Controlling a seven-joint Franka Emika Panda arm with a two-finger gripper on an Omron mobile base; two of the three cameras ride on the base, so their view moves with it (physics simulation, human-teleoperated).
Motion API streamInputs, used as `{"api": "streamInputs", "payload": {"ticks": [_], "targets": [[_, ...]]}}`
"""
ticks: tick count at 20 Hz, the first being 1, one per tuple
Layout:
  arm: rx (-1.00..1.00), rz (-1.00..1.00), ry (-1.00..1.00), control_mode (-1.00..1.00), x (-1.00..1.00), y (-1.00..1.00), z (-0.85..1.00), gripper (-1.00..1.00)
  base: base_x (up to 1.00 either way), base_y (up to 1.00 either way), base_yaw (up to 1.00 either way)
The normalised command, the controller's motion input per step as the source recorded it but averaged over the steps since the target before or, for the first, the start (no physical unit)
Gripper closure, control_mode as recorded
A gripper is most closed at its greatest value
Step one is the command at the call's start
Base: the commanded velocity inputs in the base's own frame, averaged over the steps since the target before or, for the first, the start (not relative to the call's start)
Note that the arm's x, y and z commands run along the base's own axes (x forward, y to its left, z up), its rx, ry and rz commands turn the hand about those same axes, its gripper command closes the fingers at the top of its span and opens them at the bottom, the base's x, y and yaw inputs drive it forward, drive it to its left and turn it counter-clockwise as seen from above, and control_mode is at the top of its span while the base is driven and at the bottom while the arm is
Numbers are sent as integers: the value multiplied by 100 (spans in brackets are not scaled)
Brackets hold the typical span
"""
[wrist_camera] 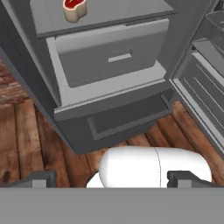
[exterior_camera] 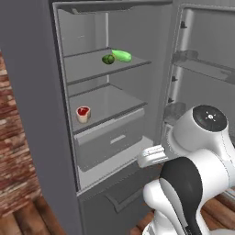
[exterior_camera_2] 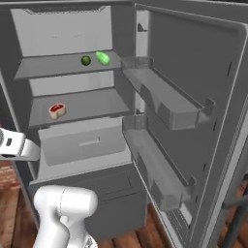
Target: Gather the corn and avocado from the fridge and place them on a tray on the dining counter. Then gather the steak and chicken drumstick from the fridge and place them on the other tray.
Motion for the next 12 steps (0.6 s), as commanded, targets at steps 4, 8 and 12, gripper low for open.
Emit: {"api": "streamInputs", "payload": {"ticks": [4,8,12], "targets": [[0,0,0,100,0,0,0,-100,55,-19,28],[0,0,0,100,0,0,0,-100,55,-16,28],[0,0,0,100,0,0,0,-100,56,-10,26]]}}
